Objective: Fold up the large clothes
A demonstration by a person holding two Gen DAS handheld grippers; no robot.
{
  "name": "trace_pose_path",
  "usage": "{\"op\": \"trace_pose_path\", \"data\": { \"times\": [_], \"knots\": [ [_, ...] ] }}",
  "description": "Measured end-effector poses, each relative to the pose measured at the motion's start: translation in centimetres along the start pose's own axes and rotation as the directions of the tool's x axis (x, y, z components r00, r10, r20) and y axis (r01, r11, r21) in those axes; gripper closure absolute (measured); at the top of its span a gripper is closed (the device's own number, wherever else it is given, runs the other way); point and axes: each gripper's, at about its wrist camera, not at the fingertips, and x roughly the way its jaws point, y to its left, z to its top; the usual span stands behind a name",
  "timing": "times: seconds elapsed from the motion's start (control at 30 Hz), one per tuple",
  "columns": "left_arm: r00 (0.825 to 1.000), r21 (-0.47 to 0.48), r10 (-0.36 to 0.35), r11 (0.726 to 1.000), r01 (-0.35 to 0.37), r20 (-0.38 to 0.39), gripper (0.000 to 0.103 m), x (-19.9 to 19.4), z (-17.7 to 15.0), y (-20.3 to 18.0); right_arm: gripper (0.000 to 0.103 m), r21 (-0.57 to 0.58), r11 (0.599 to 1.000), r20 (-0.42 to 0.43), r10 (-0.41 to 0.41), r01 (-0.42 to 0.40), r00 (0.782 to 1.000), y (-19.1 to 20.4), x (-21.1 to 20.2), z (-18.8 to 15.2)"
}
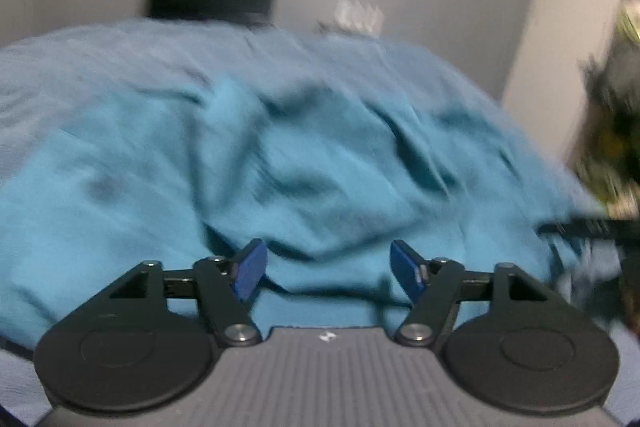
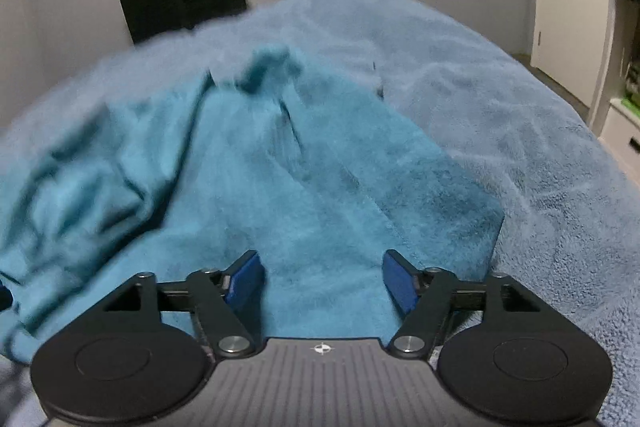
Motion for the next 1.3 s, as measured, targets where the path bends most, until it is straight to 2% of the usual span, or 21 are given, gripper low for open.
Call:
{"op": "trace_pose_path", "data": {
  "times": [0.03,0.1,0.17,0.23,0.3,0.37,0.47,0.67,0.73,0.83,0.9,0.97,1.0,1.07,1.2,1.3],
  "knots": [
    [0.999,-0.018,0.029,0.999,-0.029,0.021,0.030,-0.7,0.6,0.9,0.028,0.015,1.000,0.036,-0.003,0.002,0.999,-0.1,-0.6,0.0],
    [0.993,-0.032,0.116,0.993,-0.116,0.009,0.030,-1.4,1.5,2.7,0.025,0.031,1.000,0.075,-0.004,0.002,0.997,-0.4,-1.3,0.1],
    [0.970,-0.028,0.224,0.973,-0.228,-0.096,0.030,-1.0,1.9,4.7,0.025,0.032,0.999,0.042,-0.012,0.010,0.999,-0.4,-0.7,0.2],
    [0.936,-0.045,0.281,0.954,-0.297,-0.211,0.030,-0.2,1.3,7.1,0.025,0.033,0.999,0.011,-0.023,0.023,1.000,-0.4,0.0,0.2],
    [0.937,-0.104,0.236,0.957,-0.269,-0.256,0.028,0.1,0.4,9.2,0.025,0.045,0.999,-0.004,-0.027,0.027,1.000,-0.6,0.4,0.1],
    [0.928,-0.120,0.270,0.944,-0.308,-0.258,0.028,0.0,0.2,10.1,0.024,0.062,0.998,-0.025,-0.026,0.028,0.999,-0.9,0.8,0.0],
    [0.921,-0.100,0.292,0.940,-0.326,-0.257,0.028,-0.1,-0.1,9.8,0.024,0.100,0.995,-0.021,-0.002,0.004,1.000,-1.6,0.5,-0.1],
    [0.922,-0.078,0.331,0.933,-0.352,-0.201,0.026,-1.3,0.0,8.5,0.021,0.235,0.969,-0.005,0.073,-0.070,0.997,-3.4,-2.0,0.3],
    [0.940,-0.054,0.301,0.948,-0.313,-0.159,0.026,-1.8,0.4,7.5,0.020,0.290,0.952,-0.024,0.112,-0.100,0.993,-4.1,-3.1,0.1],
    [0.975,-0.013,0.202,0.979,-0.204,-0.091,0.026,-2.5,0.7,4.9,0.020,0.360,0.923,-0.048,0.164,-0.136,0.985,-5.1,-4.2,-0.3],
    [0.988,0.008,0.134,0.991,-0.134,-0.075,0.026,-2.5,0.6,3.4,0.018,0.371,0.916,-0.069,0.188,-0.149,0.980,-5.3,-4.4,-0.5],
    [0.993,0.057,0.081,0.995,-0.077,-0.087,0.026,-2.2,0.2,1.7,0.016,0.359,0.923,-0.114,0.193,-0.141,0.975,-4.9,-3.9,-0.6],
    [0.993,0.090,0.075,0.994,-0.067,-0.095,0.026,-2.1,-0.1,1.2,0.016,0.340,0.932,-0.160,0.189,-0.125,0.969,-4.5,-3.4,-0.6],
    [0.991,0.160,0.073,0.986,-0.054,-0.114,0.026,-1.7,-0.6,0.0,0.015,0.314,0.940,-0.201,0.203,-0.133,0.958,-3.8,-2.9,-1.0],
    [0.989,0.200,0.045,0.980,-0.016,-0.141,0.026,-1.0,-1.2,-0.7,0.014,0.340,0.928,-0.208,0.232,-0.152,0.950,-3.7,-1.6,-1.3],
    [0.987,0.194,0.040,0.981,-0.010,-0.155,0.026,-0.7,-1.5,-0.7,0.016,0.440,0.882,-0.168,0.264,-0.167,0.950,-5.2,-0.1,-1.6]
  ]
}}
